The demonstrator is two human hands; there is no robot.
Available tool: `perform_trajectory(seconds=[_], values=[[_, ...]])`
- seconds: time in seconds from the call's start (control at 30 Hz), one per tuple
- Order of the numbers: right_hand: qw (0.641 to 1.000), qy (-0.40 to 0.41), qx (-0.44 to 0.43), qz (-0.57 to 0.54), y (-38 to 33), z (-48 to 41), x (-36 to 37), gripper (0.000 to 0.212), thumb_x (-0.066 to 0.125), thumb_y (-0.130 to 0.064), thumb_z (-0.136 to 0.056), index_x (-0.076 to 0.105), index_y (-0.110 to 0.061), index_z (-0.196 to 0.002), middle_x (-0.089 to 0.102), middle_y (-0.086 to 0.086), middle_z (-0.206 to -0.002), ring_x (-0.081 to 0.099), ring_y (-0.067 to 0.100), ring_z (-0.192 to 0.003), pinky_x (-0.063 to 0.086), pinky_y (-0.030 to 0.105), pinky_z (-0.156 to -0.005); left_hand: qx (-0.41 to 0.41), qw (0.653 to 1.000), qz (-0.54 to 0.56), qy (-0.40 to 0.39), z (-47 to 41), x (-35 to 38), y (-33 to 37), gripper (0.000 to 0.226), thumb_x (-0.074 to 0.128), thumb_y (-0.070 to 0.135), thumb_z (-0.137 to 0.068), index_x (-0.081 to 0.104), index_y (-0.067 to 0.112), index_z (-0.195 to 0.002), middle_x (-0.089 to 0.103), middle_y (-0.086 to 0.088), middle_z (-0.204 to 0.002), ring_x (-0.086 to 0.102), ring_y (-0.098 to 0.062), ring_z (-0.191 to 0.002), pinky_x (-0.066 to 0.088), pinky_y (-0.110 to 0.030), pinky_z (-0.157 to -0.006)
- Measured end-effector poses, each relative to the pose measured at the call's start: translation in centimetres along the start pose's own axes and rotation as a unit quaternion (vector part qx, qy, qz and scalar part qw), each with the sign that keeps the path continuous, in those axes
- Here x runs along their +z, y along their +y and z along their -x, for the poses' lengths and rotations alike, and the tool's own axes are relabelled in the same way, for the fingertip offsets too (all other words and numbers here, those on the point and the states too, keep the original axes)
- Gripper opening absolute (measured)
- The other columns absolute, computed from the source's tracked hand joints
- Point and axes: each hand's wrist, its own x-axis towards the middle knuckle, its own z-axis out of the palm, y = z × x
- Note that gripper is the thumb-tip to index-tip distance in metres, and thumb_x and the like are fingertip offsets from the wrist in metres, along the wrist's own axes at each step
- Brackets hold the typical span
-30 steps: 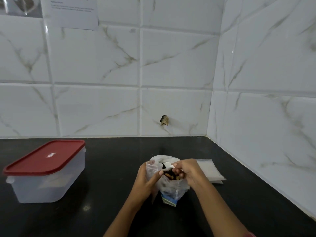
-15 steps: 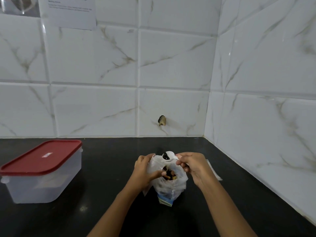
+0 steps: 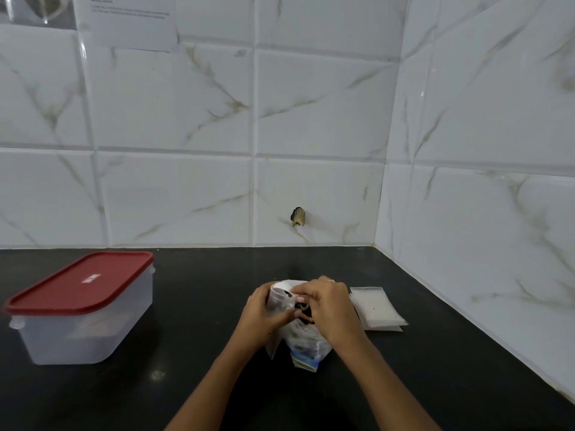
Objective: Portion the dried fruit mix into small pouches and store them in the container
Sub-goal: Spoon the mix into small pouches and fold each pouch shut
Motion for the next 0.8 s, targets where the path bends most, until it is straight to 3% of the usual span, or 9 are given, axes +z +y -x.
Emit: perform_trajectory(seconds=[0.07,0.13,0.2,0.3,0.4,0.53,0.63,0.73,0.8], values=[[0.998,-0.017,-0.032,0.043,0.2,0.0,0.1,0.028,0.052,-0.006,-0.092,0.067,-0.008,-0.115,0.057,0.012,-0.114,0.059,0.01,-0.086,0.038,0.0,-0.065,0.0,1.0,0.007,0.004,0.1,-0.1,0.0,0.064,0.075,0.057,-0.057,0.053,0.038,-0.115,0.06,0.01,-0.117,0.056,-0.012,-0.113,0.05,-0.042,-0.096],[0.993,-0.005,-0.095,0.075,0.6,0.3,0.4,0.027,0.05,0.001,-0.089,0.069,-0.005,-0.107,0.059,0.016,-0.108,0.058,0.026,-0.099,0.038,0.014,-0.076,-0.002,1.0,0.015,0.004,0.1,0.0,-0.1,0.066,0.075,0.058,-0.057,0.053,0.038,-0.116,0.059,0.01,-0.118,0.056,-0.012,-0.113,0.05,-0.041,-0.096],[0.987,0.015,-0.134,0.092,0.8,0.6,0.5,0.024,0.057,0.005,-0.082,0.073,-0.005,-0.098,0.064,0.016,-0.096,0.058,0.027,-0.091,0.04,0.019,-0.074,-0.003,1.0,0.021,0.003,0.2,0.0,-0.1,0.067,0.075,0.059,-0.057,0.052,0.039,-0.117,0.059,0.01,-0.119,0.056,-0.013,-0.113,0.05,-0.042,-0.096],[0.976,0.025,-0.181,0.114,1.2,0.6,0.8,0.022,0.072,-0.006,-0.061,0.075,-0.008,-0.083,0.07,0.003,-0.072,0.063,0.015,-0.069,0.053,0.017,-0.056,-0.001,1.0,0.026,0.001,0.3,0.1,-0.1,0.072,0.075,0.062,-0.056,0.051,0.037,-0.119,0.058,0.01,-0.12,0.056,-0.014,-0.114,0.05,-0.042,-0.096],[0.966,0.058,-0.219,0.121,1.4,0.5,1.0,0.023,0.067,-0.014,-0.058,0.075,-0.009,-0.079,0.07,-0.001,-0.067,0.063,0.012,-0.065,0.054,0.017,-0.052,0.005,0.999,0.031,0.003,0.4,0.1,-0.1,0.076,0.074,0.061,-0.056,0.049,0.035,-0.122,0.056,0.01,-0.123,0.054,-0.012,-0.115,0.049,-0.039,-0.098],[0.961,0.089,-0.229,0.125,1.3,0.7,1.1,0.021,0.067,-0.015,-0.059,0.075,-0.01,-0.077,0.07,-0.003,-0.067,0.063,0.009,-0.064,0.049,0.009,-0.057,0.015,0.999,0.034,0.008,0.5,0.1,-0.1,0.06,0.074,0.057,-0.057,0.049,0.046,-0.111,0.056,0.01,-0.121,0.055,-0.01,-0.113,0.049,-0.037,-0.097],[0.984,0.131,-0.12,-0.004,1.5,0.5,1.1,0.02,0.065,0.0,-0.072,0.077,-0.009,-0.085,0.069,0.002,-0.077,0.059,0.003,-0.068,0.04,-0.004,-0.065,0.008,0.999,0.037,0.012,0.4,0.3,-0.2,0.061,0.073,0.06,-0.055,0.047,0.048,-0.109,0.054,0.011,-0.122,0.054,-0.011,-0.115,0.049,-0.04,-0.098],[0.984,0.099,0.078,-0.13,1.6,-0.2,0.3,0.019,0.063,-0.004,-0.084,0.076,-0.015,-0.092,0.071,-0.001,-0.085,0.059,0.0,-0.07,0.044,0.005,-0.062,0.004,1.0,0.025,0.013,0.4,0.3,-0.2,0.062,0.076,0.054,-0.06,0.045,0.044,-0.114,0.049,0.013,-0.124,0.047,-0.011,-0.121,0.045,-0.04,-0.102],[0.968,0.081,0.144,-0.187,2.0,-0.4,-0.2,0.018,0.062,-0.004,-0.085,0.074,-0.017,-0.09,0.072,0.001,-0.084,0.06,0.002,-0.068,0.042,0.009,-0.056,0.002,1.0,0.015,0.013,0.4,0.4,-0.2,0.063,0.077,0.041,-0.07,0.044,0.036,-0.123,0.046,0.01,-0.126,0.044,-0.012,-0.123,0.043,-0.041,-0.104]])
